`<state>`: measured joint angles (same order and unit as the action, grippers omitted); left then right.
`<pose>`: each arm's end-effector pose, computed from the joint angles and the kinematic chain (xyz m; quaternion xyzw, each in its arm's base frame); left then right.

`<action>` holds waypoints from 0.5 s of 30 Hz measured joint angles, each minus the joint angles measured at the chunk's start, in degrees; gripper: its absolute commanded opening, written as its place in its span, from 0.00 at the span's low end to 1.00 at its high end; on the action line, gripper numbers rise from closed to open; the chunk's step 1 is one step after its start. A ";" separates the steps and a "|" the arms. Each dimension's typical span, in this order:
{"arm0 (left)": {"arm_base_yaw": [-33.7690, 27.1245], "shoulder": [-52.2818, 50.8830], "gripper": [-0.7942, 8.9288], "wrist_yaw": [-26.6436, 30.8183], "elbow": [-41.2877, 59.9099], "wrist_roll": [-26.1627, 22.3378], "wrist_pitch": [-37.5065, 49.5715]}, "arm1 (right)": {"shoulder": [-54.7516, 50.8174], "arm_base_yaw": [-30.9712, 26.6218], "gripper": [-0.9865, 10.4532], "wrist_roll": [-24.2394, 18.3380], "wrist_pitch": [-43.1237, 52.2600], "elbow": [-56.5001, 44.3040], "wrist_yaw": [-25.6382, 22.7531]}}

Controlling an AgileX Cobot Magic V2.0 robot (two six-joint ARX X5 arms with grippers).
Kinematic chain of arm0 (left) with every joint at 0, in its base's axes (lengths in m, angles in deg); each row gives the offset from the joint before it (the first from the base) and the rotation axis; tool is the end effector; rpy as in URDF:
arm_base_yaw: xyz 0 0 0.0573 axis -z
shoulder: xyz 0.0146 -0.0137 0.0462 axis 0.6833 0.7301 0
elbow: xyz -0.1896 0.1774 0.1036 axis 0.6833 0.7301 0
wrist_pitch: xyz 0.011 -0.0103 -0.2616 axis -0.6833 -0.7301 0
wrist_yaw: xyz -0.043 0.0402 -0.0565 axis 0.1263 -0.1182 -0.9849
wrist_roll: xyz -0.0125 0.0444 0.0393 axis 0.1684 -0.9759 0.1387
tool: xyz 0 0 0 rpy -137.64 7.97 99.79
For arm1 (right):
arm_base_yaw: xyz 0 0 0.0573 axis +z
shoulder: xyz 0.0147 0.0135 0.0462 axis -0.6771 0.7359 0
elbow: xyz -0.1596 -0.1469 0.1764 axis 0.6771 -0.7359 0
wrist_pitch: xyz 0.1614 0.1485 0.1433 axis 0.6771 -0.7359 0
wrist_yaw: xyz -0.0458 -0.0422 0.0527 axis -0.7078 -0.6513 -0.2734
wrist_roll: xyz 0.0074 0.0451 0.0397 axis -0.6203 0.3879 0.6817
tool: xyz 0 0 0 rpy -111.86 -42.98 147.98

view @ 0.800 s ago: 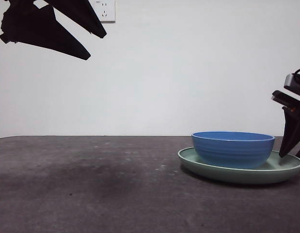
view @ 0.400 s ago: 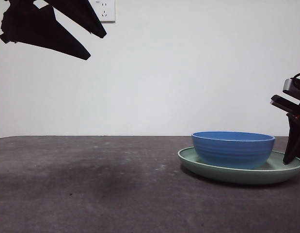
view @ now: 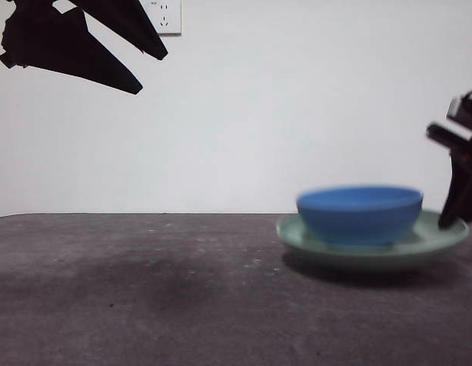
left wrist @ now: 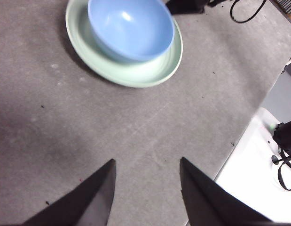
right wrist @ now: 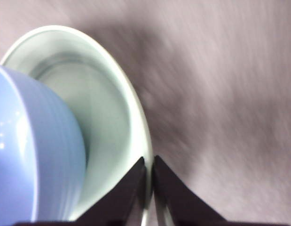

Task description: Pick up the blue bowl, put it on the green plate, put it on desk

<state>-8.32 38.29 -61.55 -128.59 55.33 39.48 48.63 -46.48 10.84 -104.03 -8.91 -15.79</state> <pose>0.1721 -0.1401 0.2949 -0.0199 0.3707 -0.4452 0.8149 0.3061 -0.0013 0.1899 0.2140 0.4643 0.1494 0.8463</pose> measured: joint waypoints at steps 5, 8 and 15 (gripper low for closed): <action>0.00 0.00 0.31 0.00 0.00 0.00 0.02 | -4.00 0.17 0.09 2.75 1.25 0.00 2.91; 0.00 0.00 0.31 0.00 0.00 0.00 0.02 | -5.53 1.38 0.09 4.28 1.64 0.00 3.04; 0.00 0.00 0.31 0.00 0.00 0.00 0.02 | -6.14 7.63 0.09 7.52 3.21 0.00 1.75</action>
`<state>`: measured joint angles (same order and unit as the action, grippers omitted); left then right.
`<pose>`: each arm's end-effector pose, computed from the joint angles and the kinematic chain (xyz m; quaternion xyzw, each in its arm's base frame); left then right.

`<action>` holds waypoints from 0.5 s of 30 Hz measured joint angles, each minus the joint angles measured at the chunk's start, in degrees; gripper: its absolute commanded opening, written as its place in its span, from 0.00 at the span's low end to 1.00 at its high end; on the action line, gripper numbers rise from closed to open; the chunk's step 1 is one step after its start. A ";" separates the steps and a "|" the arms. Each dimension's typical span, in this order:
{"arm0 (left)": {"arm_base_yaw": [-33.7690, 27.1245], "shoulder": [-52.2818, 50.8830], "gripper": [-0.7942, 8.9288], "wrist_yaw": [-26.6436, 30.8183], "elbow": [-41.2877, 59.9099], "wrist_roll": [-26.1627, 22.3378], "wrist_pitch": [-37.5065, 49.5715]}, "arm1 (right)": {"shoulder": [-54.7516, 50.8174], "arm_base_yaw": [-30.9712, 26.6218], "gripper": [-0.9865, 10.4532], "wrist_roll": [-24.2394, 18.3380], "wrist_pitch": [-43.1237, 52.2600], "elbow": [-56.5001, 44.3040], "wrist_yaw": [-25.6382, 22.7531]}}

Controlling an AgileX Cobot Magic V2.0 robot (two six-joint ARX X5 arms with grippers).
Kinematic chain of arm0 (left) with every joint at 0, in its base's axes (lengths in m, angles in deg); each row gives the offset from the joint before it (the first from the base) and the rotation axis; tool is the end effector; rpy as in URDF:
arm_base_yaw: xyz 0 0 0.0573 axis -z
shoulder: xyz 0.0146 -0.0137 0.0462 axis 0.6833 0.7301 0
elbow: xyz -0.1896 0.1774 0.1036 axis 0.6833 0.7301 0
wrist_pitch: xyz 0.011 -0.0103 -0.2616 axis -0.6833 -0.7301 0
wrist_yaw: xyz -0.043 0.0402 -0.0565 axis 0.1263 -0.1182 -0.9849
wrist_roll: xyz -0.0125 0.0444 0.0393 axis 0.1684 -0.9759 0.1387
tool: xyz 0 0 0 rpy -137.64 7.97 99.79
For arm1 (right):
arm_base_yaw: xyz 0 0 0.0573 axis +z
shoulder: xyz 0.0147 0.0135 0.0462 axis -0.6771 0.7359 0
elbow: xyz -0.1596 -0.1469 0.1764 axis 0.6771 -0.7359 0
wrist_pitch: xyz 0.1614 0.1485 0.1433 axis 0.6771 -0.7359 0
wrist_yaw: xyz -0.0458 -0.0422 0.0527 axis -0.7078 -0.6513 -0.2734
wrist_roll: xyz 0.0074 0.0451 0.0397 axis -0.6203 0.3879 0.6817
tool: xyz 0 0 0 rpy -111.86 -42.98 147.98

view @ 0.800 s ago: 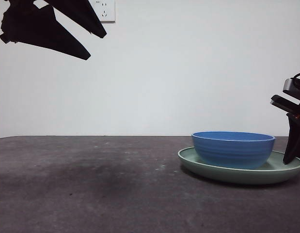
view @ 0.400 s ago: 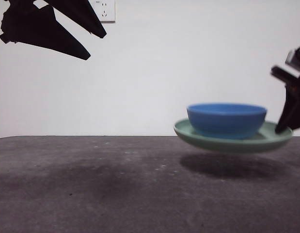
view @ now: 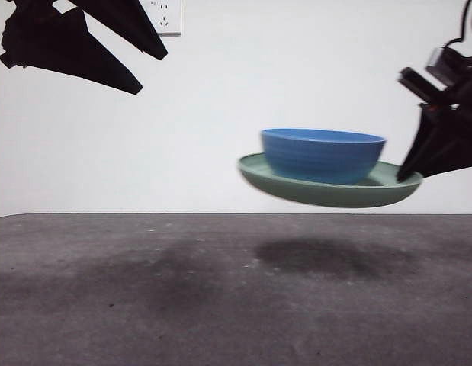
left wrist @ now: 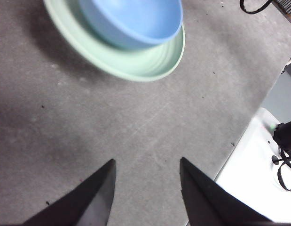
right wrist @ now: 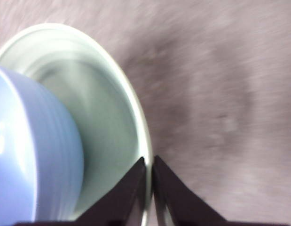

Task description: Pick up the blue bowl, put it on the green plate, put it on desk

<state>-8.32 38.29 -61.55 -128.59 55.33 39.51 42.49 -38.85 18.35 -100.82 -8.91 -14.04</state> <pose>0.1721 -0.1402 0.2949 -0.0199 0.3704 -0.4453 0.8149 0.2965 0.0399 0.2243 0.2315 0.4215 0.2085 0.8516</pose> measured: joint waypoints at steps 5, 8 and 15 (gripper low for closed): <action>0.00 0.00 0.31 0.00 0.00 0.00 0.00 | 0.00 6.10 0.09 2.51 3.13 0.00 -3.72; 0.00 0.00 0.31 0.00 0.00 0.00 0.00 | 0.11 8.87 0.09 3.98 4.94 0.00 -4.70; 0.00 0.00 0.31 0.00 0.00 0.00 -0.02 | 5.03 12.98 0.09 6.60 7.91 0.00 -7.13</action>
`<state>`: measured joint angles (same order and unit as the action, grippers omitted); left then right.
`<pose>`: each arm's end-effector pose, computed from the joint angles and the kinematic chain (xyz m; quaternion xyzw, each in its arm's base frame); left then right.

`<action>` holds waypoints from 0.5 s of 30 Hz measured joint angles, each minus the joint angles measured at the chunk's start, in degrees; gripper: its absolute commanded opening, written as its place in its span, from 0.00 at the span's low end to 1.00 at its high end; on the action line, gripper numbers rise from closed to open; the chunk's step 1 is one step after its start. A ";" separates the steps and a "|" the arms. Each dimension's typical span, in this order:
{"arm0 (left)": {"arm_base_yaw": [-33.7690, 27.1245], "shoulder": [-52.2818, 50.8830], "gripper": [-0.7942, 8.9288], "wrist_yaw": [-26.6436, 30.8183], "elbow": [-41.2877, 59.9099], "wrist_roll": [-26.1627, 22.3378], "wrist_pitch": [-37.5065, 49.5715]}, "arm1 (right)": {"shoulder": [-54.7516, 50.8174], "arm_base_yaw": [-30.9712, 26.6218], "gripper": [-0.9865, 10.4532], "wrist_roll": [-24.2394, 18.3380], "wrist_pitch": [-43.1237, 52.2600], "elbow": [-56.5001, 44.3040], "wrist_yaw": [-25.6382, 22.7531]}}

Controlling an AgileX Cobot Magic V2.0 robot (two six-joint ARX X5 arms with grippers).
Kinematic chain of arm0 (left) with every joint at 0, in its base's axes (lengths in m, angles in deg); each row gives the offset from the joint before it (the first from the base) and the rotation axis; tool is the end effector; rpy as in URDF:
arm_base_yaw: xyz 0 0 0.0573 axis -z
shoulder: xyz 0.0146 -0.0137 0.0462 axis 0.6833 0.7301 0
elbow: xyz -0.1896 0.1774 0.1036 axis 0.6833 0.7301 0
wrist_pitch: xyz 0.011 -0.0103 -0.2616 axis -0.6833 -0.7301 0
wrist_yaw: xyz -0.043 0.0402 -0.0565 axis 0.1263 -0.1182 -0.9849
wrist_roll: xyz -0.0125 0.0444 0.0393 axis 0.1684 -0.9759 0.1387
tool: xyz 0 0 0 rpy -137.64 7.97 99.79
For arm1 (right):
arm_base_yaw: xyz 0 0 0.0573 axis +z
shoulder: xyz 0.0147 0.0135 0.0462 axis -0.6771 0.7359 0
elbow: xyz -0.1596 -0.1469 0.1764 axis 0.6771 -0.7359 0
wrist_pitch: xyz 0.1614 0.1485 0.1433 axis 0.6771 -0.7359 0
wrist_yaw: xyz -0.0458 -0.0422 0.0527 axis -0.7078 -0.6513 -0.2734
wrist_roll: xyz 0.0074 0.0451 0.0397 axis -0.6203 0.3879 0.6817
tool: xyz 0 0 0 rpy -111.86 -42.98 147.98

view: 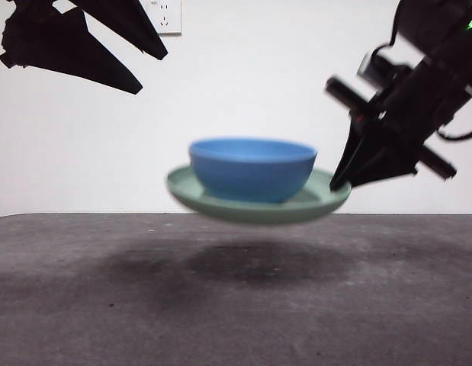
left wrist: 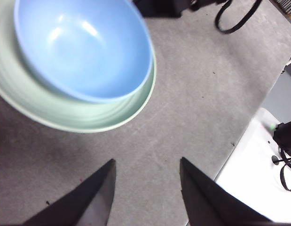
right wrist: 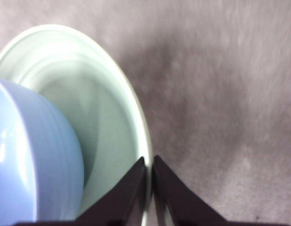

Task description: Pick up the blue bowl, put it on the green plate, put it on desk

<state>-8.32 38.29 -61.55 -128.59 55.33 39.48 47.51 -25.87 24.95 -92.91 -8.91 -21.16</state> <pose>0.1721 -0.1401 0.2949 -0.0199 0.3707 -0.4452 0.8149 0.3018 0.1075 0.2074 0.2109 0.4304 0.2334 0.8461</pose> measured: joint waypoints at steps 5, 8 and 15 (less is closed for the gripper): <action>0.00 0.00 0.31 0.00 0.00 0.00 0.00 | 4.20 1.27 0.09 1.46 3.26 0.00 -1.20; 0.00 0.00 0.31 0.00 0.00 0.00 0.00 | 6.10 1.53 0.09 2.08 4.17 0.00 -1.40; 0.00 0.00 0.31 0.00 0.00 0.00 0.00 | 10.71 1.57 0.09 2.47 4.83 0.00 -1.51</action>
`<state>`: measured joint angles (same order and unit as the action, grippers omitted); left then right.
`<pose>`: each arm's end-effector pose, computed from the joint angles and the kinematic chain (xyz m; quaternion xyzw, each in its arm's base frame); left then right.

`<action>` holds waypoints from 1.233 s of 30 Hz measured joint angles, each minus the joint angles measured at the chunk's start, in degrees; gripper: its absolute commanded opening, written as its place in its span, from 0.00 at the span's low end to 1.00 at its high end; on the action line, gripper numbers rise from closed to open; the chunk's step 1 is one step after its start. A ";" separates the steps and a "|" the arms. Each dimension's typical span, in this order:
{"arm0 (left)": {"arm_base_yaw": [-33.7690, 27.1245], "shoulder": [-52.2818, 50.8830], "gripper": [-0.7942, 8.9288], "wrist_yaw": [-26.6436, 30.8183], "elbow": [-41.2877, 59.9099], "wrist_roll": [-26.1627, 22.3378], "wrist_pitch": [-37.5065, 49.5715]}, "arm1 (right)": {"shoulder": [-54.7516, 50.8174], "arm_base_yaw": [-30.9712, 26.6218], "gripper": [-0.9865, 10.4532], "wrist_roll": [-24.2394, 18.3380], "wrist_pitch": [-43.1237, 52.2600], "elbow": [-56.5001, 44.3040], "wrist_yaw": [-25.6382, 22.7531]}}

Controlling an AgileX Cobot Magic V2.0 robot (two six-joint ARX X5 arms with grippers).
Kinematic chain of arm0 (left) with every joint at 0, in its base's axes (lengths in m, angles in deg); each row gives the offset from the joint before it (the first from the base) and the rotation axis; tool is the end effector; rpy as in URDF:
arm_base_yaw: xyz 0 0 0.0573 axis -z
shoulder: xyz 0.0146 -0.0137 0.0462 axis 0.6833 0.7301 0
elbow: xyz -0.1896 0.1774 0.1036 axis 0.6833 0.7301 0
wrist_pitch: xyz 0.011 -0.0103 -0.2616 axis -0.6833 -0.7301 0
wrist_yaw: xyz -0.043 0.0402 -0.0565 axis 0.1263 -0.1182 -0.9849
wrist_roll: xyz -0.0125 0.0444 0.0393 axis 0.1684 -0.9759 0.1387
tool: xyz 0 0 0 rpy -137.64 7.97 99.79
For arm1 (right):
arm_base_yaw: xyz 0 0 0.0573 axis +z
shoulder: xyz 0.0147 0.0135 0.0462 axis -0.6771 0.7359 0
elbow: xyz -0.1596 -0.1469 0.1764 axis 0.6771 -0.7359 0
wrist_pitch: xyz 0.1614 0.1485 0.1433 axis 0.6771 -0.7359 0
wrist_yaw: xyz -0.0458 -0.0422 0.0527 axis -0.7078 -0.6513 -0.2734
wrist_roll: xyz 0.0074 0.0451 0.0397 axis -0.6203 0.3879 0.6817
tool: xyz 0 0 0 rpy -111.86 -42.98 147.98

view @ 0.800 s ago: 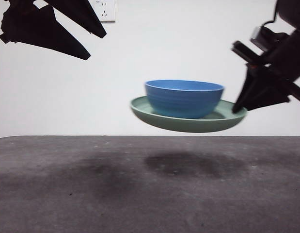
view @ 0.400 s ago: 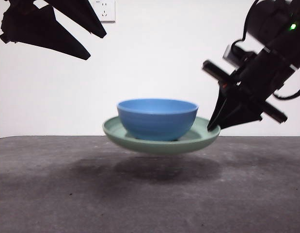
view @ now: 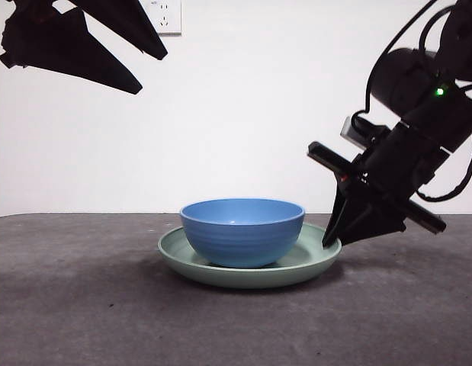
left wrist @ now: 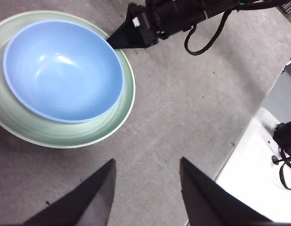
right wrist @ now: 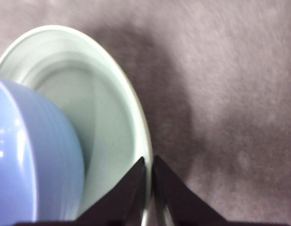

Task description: Pick up the blue bowl, put it on the green plate, put it on desk

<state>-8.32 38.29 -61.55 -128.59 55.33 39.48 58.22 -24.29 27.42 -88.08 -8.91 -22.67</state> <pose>0.1721 -0.1401 0.2949 -0.0199 0.3707 -0.4452 0.8149 0.3192 0.1215 0.1550 0.2164 0.4800 0.2065 0.8247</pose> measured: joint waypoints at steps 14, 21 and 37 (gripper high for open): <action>0.00 0.00 0.31 0.00 0.00 0.00 -0.04 | 0.46 0.00 0.25 0.31 0.26 0.00 0.13; 0.00 0.00 0.31 0.00 0.00 0.00 -0.04 | -0.55 0.02 0.25 0.48 -0.52 0.00 0.11; 0.00 0.00 0.31 0.00 0.00 0.00 -0.07 | -28.92 0.07 0.25 -8.85 -18.23 0.00 0.76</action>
<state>-8.32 38.29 -61.55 -128.59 55.33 39.42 29.31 -24.23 18.57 -106.31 -8.91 -21.91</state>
